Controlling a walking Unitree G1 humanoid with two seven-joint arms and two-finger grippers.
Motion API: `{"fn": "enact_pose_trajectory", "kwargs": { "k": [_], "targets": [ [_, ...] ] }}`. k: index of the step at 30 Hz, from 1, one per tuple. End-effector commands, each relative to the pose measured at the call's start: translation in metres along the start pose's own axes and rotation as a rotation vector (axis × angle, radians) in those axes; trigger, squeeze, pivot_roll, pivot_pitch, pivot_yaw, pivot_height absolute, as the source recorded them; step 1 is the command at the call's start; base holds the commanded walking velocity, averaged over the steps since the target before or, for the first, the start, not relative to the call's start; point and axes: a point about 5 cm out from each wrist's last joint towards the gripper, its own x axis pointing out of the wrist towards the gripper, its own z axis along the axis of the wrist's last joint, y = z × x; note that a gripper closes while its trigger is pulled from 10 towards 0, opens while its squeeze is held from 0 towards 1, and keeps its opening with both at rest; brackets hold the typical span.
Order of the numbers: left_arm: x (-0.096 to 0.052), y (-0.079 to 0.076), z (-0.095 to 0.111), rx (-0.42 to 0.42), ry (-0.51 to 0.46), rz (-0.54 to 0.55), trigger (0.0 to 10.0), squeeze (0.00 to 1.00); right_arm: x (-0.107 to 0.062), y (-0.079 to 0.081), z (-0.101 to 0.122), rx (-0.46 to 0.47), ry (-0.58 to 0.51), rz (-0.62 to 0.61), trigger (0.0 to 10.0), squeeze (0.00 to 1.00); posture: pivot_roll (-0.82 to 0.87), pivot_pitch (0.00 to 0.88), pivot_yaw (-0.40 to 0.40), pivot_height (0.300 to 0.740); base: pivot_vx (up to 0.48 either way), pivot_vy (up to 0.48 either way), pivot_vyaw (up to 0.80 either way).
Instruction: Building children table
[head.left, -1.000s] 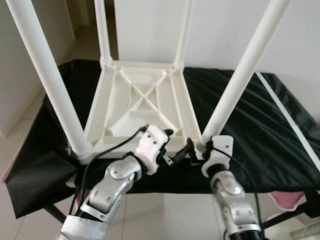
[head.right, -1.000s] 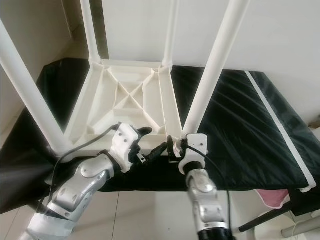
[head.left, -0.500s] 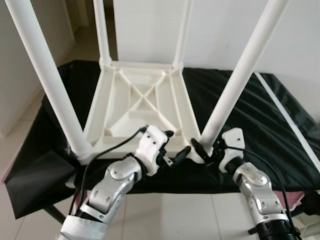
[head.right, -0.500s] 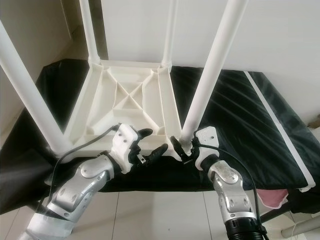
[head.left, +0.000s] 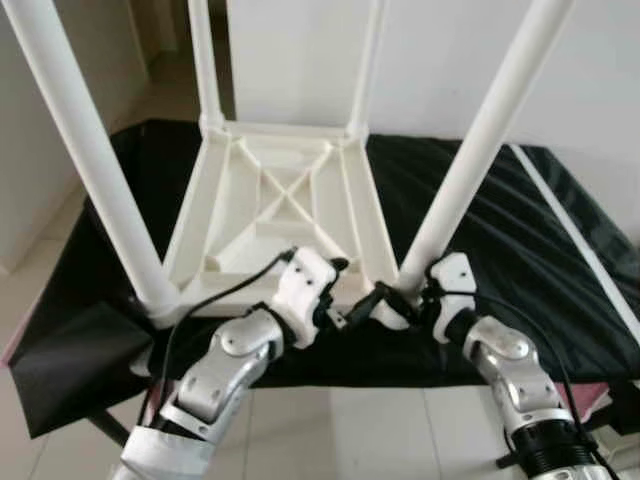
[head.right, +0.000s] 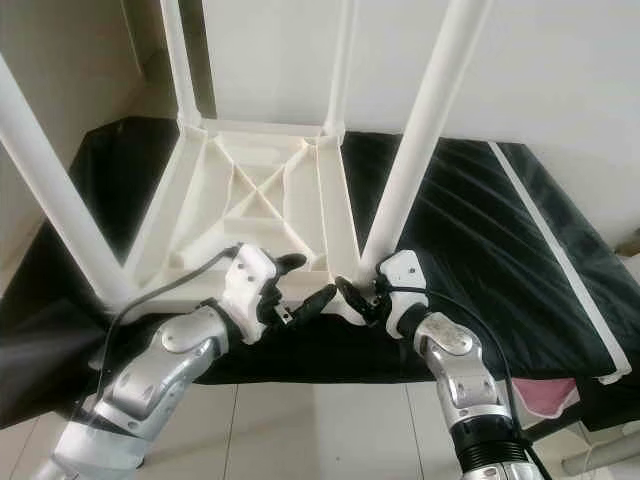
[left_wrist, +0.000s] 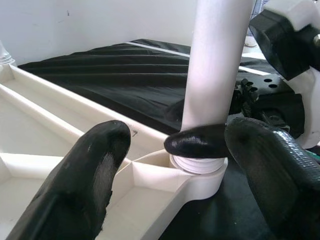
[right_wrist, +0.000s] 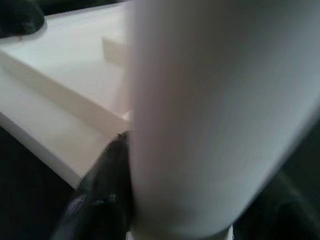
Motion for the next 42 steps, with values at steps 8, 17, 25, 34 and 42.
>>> {"fn": "enact_pose_trajectory", "kwargs": {
  "k": [8, 17, 25, 34, 42],
  "targets": [
    [0.001, -0.011, -0.003, -0.013, 0.017, -0.141, 10.0, 0.00, -0.006, -0.001, -0.011, 0.005, 0.067, 0.008, 10.0, 0.00, -0.01, 0.000, -0.065, 0.740, 0.000, 0.000, 0.00],
    [-0.001, -0.012, -0.005, -0.022, 0.022, -0.145, 10.0, 0.00, -0.008, -0.001, -0.012, 0.039, 0.038, -0.064, 10.0, 0.00, 0.00, 0.000, -0.061, 0.740, 0.000, 0.000, 0.00],
    [-0.003, -0.013, -0.007, -0.024, 0.033, -0.146, 10.0, 0.00, -0.004, 0.007, -0.014, 0.092, 0.009, -0.239, 10.0, 0.00, 0.00, 0.000, -0.062, 0.740, 0.000, 0.000, 0.00],
    [-0.005, -0.012, -0.007, -0.023, 0.042, -0.150, 10.0, 0.00, 0.002, 0.012, -0.014, 0.172, -0.031, -0.433, 10.0, 0.00, 0.01, 0.000, -0.062, 0.740, 0.000, 0.000, 0.00],
    [-0.008, -0.010, -0.006, -0.023, 0.040, -0.136, 10.0, 0.00, 0.018, 0.029, -0.011, 0.325, -0.085, -0.657, 10.0, 0.00, 0.02, 0.000, -0.066, 0.740, 0.000, 0.000, 0.00]
  ]
}}
